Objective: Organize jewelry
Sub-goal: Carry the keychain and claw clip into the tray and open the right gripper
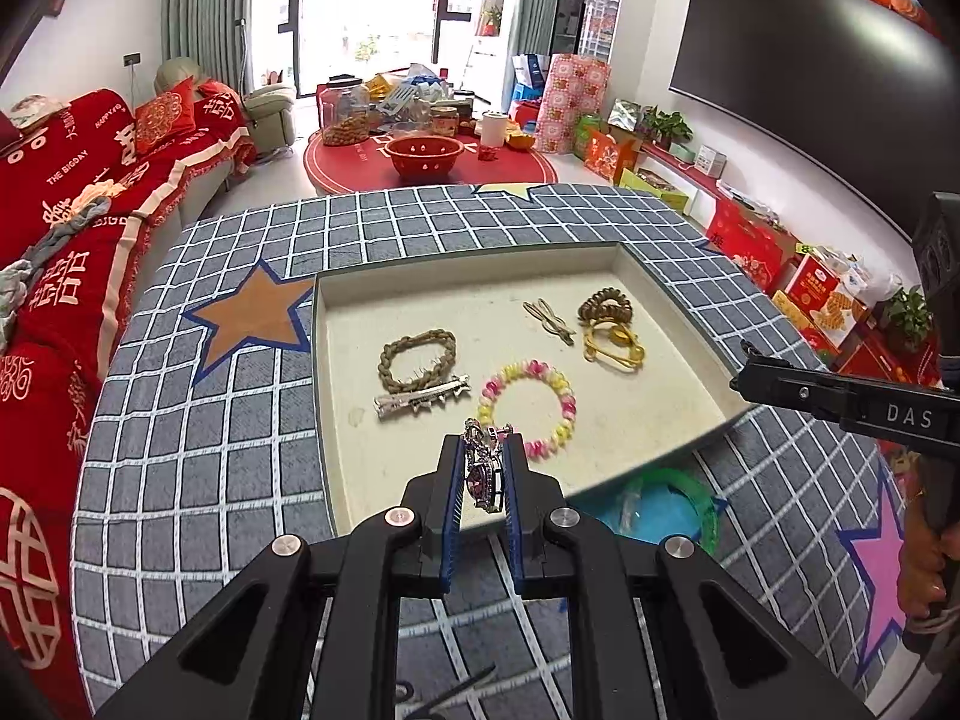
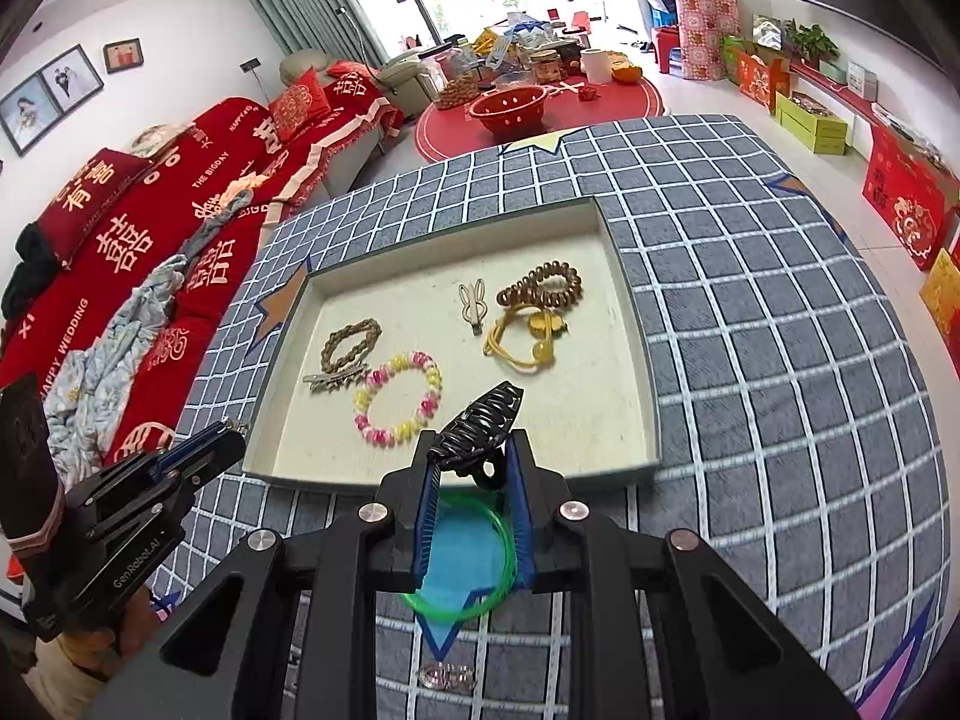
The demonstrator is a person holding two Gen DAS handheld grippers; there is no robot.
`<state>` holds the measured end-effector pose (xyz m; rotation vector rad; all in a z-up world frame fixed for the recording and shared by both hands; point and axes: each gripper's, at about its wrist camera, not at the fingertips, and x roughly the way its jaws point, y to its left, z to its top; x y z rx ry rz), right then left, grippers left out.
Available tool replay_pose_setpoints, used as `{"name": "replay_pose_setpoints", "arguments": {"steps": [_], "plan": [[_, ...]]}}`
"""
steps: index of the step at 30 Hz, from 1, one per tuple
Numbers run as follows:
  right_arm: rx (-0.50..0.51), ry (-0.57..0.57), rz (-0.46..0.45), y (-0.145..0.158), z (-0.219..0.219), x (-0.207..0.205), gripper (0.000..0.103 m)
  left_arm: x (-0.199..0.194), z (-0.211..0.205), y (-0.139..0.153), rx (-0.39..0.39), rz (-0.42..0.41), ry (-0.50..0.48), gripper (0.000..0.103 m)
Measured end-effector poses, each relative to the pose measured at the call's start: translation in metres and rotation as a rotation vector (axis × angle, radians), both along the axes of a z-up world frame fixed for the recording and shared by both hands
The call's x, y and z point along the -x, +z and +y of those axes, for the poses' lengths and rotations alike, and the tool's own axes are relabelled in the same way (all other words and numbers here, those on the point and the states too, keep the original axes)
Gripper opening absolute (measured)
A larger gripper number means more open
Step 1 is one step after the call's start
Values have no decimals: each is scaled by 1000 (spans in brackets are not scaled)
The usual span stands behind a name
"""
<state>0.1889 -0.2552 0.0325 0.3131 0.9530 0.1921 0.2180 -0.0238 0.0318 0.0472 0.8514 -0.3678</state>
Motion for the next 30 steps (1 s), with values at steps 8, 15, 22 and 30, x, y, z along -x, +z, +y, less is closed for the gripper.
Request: {"name": "replay_pose_setpoints", "arguments": {"steps": [8, 15, 22, 30], "plan": [[14, 10, 43, -20, 5, -34, 24, -33, -6, -18, -26, 30, 26, 26], [24, 13, 100, -44, 2, -54, 24, -52, -9, -39, -51, 73, 35, 26], [33, 0, 128, -60, -1, -66, 24, -61, -13, -52, -72, 99, 47, 26], [44, -16, 137, -69, -4, -81, 24, -72, -14, -64, -89, 118, 70, 26]]}}
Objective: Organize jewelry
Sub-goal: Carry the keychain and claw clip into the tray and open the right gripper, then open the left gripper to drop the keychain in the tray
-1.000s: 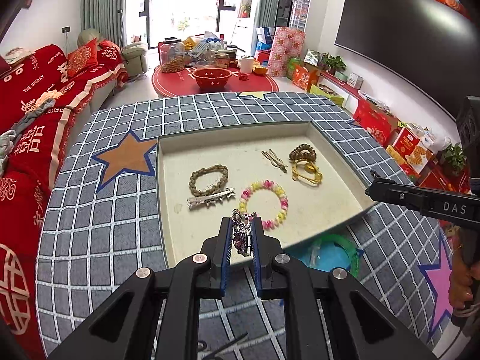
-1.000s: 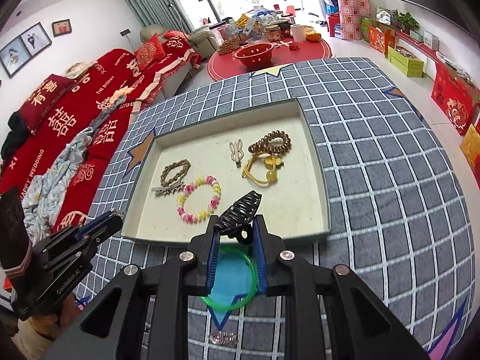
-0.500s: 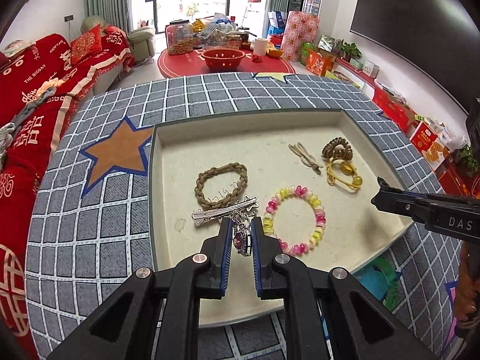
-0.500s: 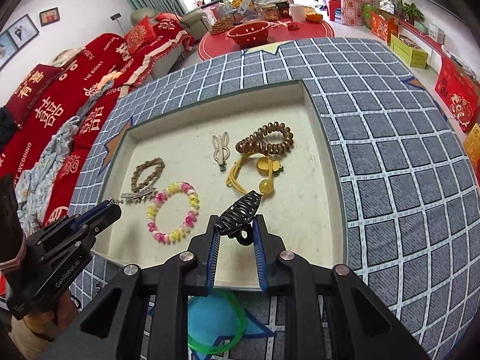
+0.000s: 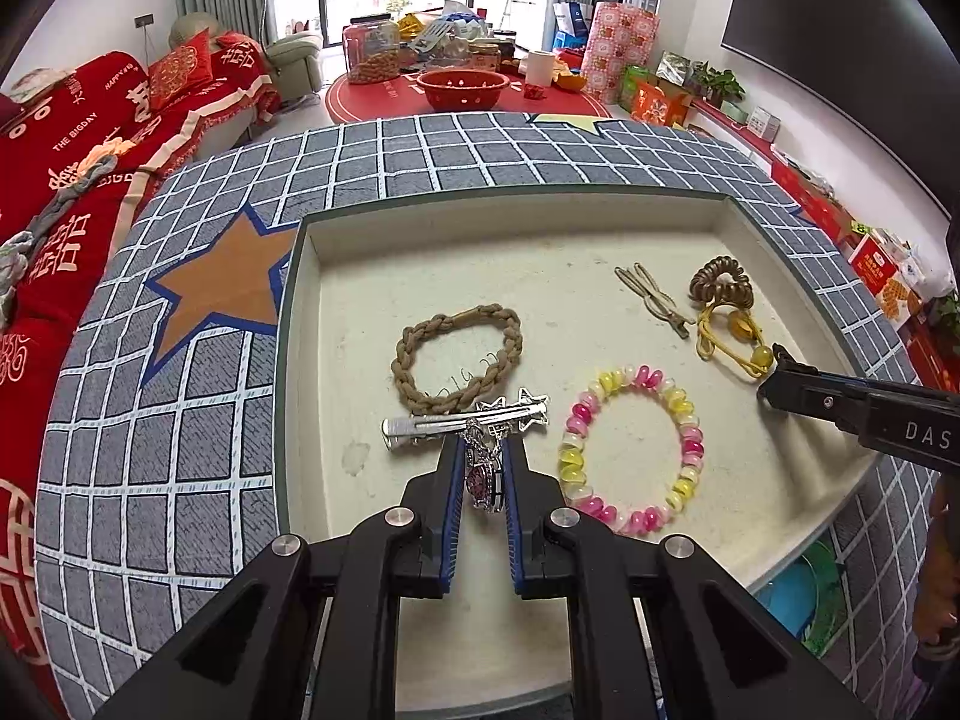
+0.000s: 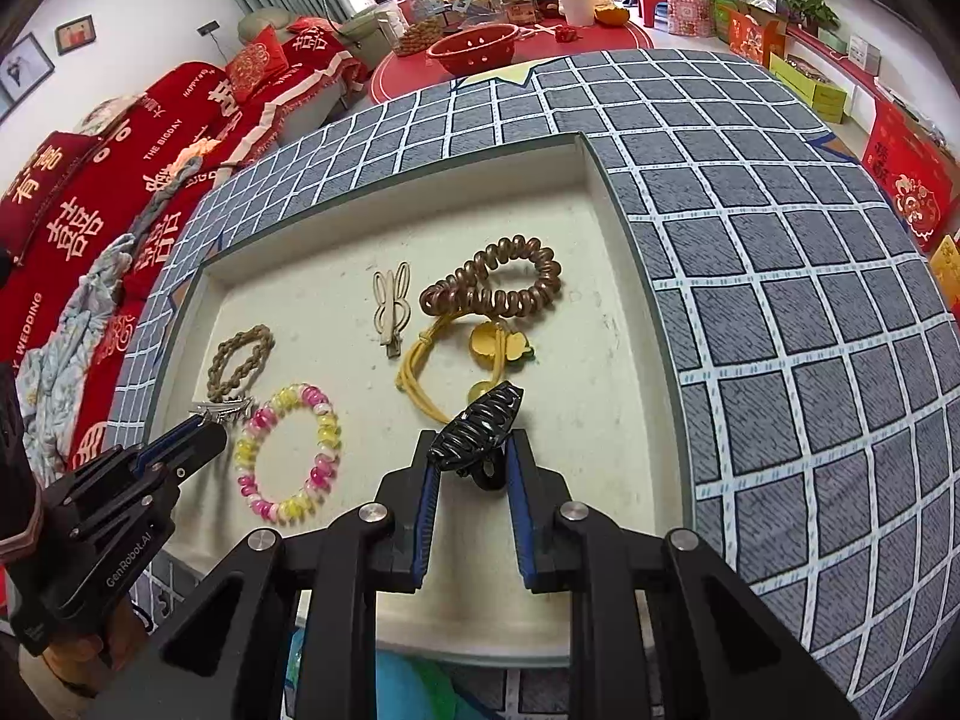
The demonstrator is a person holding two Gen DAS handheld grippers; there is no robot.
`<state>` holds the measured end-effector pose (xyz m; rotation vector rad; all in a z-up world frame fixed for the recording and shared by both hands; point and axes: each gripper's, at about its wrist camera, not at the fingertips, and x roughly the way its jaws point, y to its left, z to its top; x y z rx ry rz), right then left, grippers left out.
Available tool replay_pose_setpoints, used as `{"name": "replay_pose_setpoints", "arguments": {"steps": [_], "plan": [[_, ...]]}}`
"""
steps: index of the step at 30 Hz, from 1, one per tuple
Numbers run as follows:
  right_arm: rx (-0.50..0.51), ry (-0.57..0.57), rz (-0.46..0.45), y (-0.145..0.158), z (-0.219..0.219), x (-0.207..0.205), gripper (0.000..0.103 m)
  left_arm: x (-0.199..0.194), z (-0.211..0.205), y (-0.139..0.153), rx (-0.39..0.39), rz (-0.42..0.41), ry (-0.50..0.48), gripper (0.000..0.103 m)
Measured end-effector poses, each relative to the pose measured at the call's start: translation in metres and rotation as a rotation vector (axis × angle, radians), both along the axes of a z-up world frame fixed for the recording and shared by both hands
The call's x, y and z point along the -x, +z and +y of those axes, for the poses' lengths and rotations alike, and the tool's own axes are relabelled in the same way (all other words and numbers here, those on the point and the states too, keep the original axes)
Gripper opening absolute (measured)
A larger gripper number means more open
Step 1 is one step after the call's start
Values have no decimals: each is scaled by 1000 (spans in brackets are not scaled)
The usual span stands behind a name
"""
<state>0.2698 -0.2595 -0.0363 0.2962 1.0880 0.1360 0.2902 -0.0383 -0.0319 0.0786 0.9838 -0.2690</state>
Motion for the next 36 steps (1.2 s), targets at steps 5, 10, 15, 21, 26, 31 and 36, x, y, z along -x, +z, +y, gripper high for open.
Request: {"name": "replay_pose_setpoints", "arguments": {"steps": [5, 10, 15, 21, 26, 31, 36], "plan": [[10, 1, -11, -1, 2, 3, 24, 3, -7, -2, -47, -15, -8, 26], [10, 3, -8, -1, 3, 4, 26, 4, -8, -2, -55, -11, -6, 26], [0, 19, -8, 0, 6, 7, 41, 8, -10, 4, -70, -27, 2, 26], [-26, 21, -19, 7, 7, 10, 57, 10, -9, 15, -69, -53, 2, 26], [-62, -8, -60, 23, 0, 18, 65, 15, -8, 24, -70, -75, 10, 26], [-117, -49, -91, 37, -12, 30, 74, 23, -8, 32, -69, -98, 8, 26], [-147, -75, -115, 49, -21, 46, 82, 30, -7, 40, -66, -107, 2, 27]]}}
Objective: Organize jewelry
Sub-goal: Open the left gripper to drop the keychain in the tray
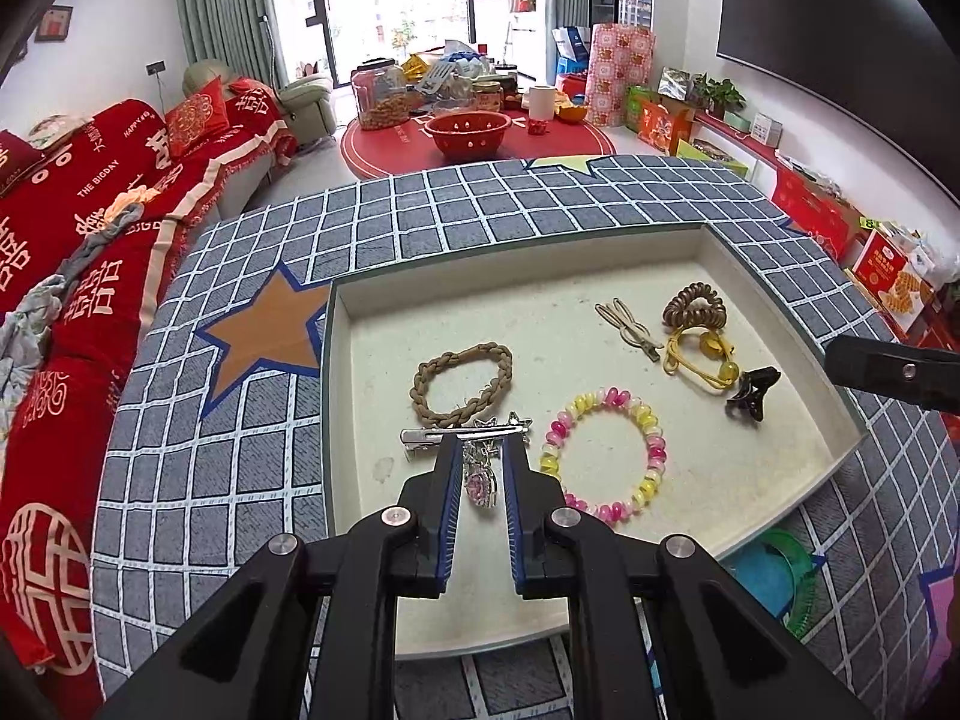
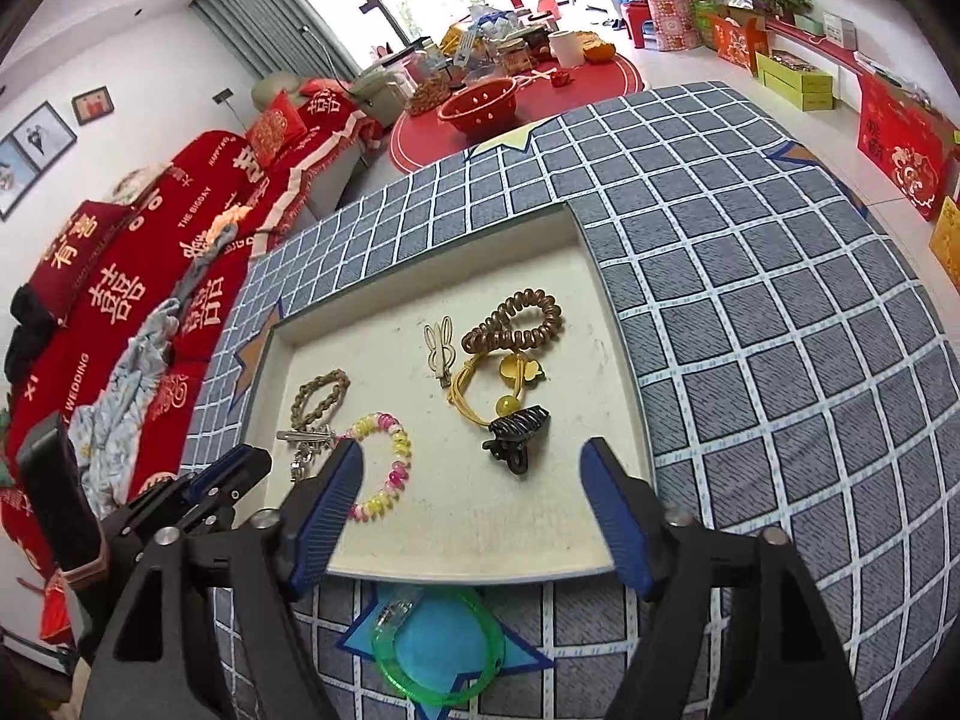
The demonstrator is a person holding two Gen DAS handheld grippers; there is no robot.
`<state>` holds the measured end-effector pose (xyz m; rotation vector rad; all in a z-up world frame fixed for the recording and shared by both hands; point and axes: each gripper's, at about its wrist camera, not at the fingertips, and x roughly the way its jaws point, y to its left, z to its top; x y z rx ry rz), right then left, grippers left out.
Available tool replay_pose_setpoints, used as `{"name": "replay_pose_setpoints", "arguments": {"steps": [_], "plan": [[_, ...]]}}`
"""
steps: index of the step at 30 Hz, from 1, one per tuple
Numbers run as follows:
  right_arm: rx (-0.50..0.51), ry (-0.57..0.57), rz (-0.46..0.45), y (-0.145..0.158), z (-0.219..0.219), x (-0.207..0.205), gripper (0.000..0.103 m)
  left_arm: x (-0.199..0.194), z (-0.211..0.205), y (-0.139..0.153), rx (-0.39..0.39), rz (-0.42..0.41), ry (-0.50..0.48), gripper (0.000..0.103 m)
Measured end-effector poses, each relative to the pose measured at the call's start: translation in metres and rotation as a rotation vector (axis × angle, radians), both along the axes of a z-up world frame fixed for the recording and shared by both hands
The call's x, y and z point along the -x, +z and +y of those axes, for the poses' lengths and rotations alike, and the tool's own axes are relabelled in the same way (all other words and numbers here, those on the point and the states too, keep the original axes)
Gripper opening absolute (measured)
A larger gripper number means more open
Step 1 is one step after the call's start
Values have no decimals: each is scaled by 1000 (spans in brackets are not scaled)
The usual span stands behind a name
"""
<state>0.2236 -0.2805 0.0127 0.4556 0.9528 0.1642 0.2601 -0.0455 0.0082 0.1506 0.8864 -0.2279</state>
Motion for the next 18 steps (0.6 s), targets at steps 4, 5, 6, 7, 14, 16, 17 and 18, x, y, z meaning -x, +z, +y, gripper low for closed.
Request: {"name": "replay_pose_setpoints", "arguments": {"steps": [4, 5, 6, 7, 14, 16, 17, 18], "plan": [[-24, -10, -16, 7, -3, 12, 82, 9, 4, 9, 17, -36, 20, 103], [-29, -11, -20, 9, -4, 15, 84, 14, 6, 15, 28, -73, 25, 103], [-34, -12, -26, 11, -5, 19, 87, 17, 5, 18, 23, -80, 18, 103], [-37, -14, -31, 13, -5, 21, 87, 19, 4, 20, 19, -77, 15, 103], [-39, -38, -88, 22, -7, 48, 89, 35, 6, 29, 21, -88, 4, 103], [-30, -51, -114, 24, -7, 57, 89, 41, 7, 30, 30, -85, 0, 103], [-28, -59, -128, 26, -7, 62, 89, 45, 6, 29, 30, -83, -1, 103], [-27, -66, -141, 27, -7, 67, 89, 48, 6, 28, 37, -73, -14, 103]]}}
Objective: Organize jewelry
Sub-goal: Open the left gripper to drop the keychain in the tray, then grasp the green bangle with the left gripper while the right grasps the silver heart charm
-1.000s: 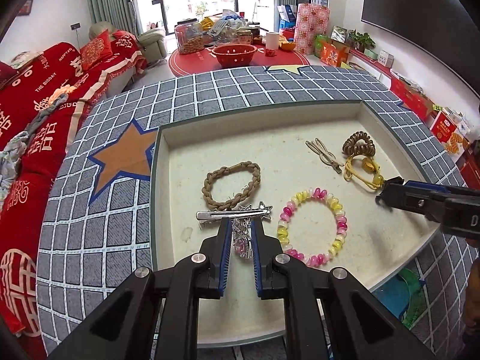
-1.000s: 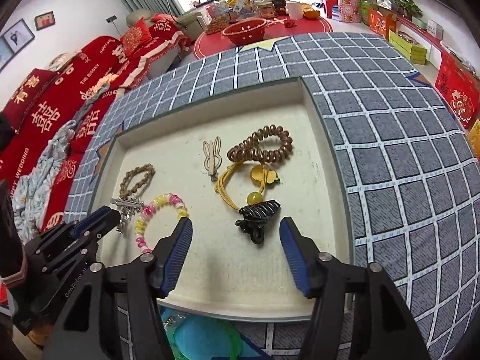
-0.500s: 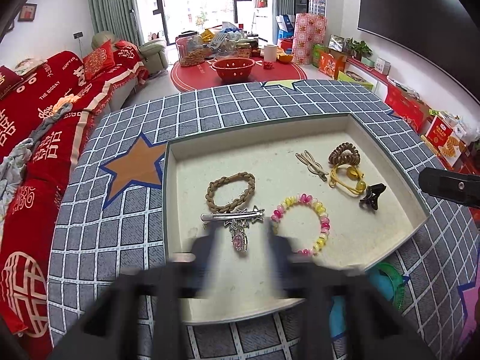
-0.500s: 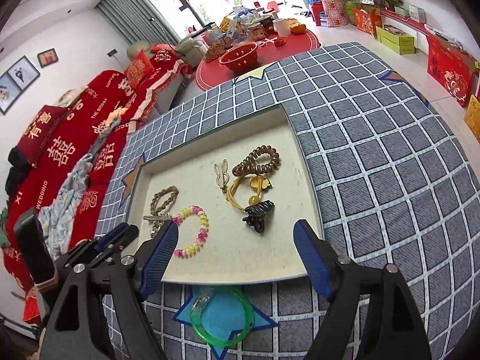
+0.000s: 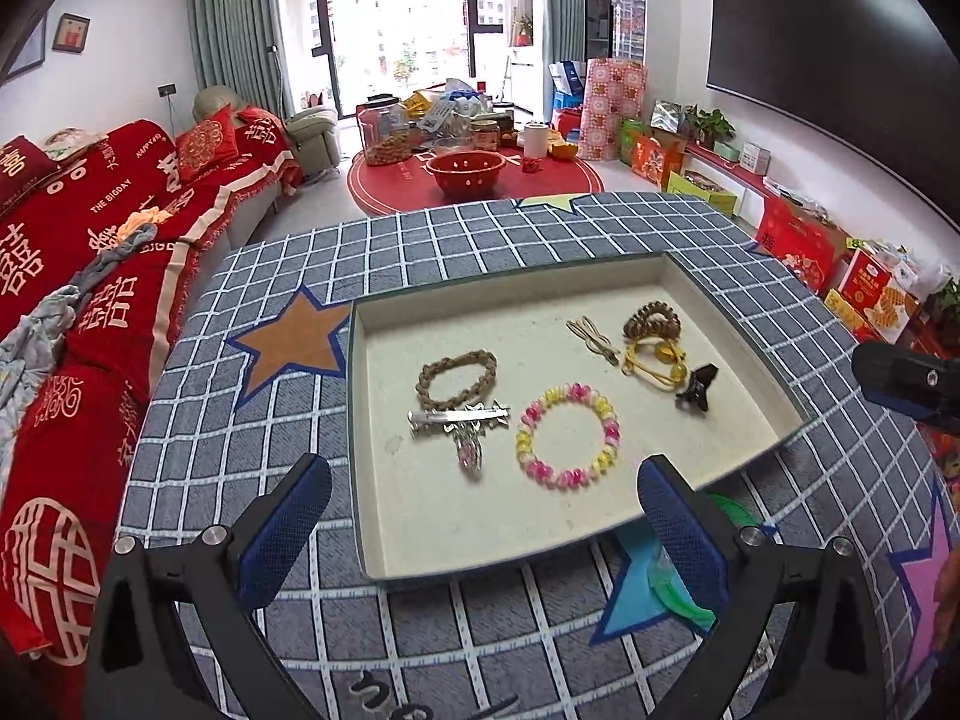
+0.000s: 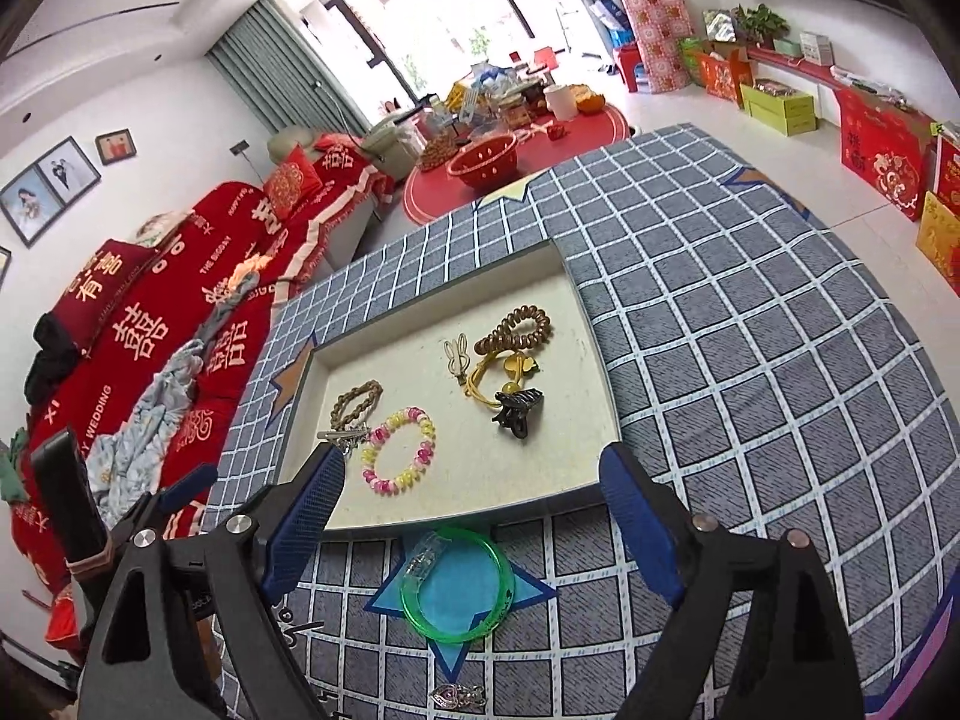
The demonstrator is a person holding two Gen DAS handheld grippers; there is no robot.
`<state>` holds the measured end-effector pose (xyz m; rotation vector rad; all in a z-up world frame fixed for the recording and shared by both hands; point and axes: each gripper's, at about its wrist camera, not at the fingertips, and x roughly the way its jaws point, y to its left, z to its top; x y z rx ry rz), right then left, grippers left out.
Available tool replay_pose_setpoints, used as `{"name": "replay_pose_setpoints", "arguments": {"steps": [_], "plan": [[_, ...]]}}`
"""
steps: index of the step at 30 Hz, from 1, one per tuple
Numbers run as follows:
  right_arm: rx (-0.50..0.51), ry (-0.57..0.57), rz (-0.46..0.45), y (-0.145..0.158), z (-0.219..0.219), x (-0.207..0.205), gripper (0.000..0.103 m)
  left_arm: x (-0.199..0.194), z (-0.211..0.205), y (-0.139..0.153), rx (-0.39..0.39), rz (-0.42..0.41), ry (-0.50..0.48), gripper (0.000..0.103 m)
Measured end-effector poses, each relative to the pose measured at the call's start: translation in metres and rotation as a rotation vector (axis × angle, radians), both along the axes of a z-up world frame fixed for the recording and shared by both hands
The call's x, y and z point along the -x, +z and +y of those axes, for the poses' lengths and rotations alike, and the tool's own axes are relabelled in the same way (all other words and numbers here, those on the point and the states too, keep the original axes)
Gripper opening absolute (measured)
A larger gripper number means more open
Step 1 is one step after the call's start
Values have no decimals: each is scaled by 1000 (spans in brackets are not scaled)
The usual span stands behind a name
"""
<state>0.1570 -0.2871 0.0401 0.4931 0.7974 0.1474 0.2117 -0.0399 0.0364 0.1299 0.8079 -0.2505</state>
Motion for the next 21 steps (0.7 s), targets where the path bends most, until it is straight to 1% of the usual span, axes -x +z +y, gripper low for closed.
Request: {"name": "replay_pose_setpoints", "arguments": {"steps": [2, 4, 6, 10, 15, 21], "plan": [[-9, -8, -11, 2, -1, 8, 89, 6, -2, -2, 16, 22, -22, 103], [-15, -8, -3, 2, -3, 13, 89, 12, -6, -6, 32, 43, -40, 103], [-4, 4, 32, 0, -3, 20, 89, 17, -12, -10, 40, 63, -56, 103], [7, 26, 79, -11, -3, 32, 89, 26, -26, -24, 30, 98, -80, 103], [51, 40, 117, -29, -1, 53, 89, 31, -39, -41, 24, 142, -96, 103], [135, 96, 150, -50, 14, 77, 89, 28, -47, -55, 20, 178, -87, 103]]}}
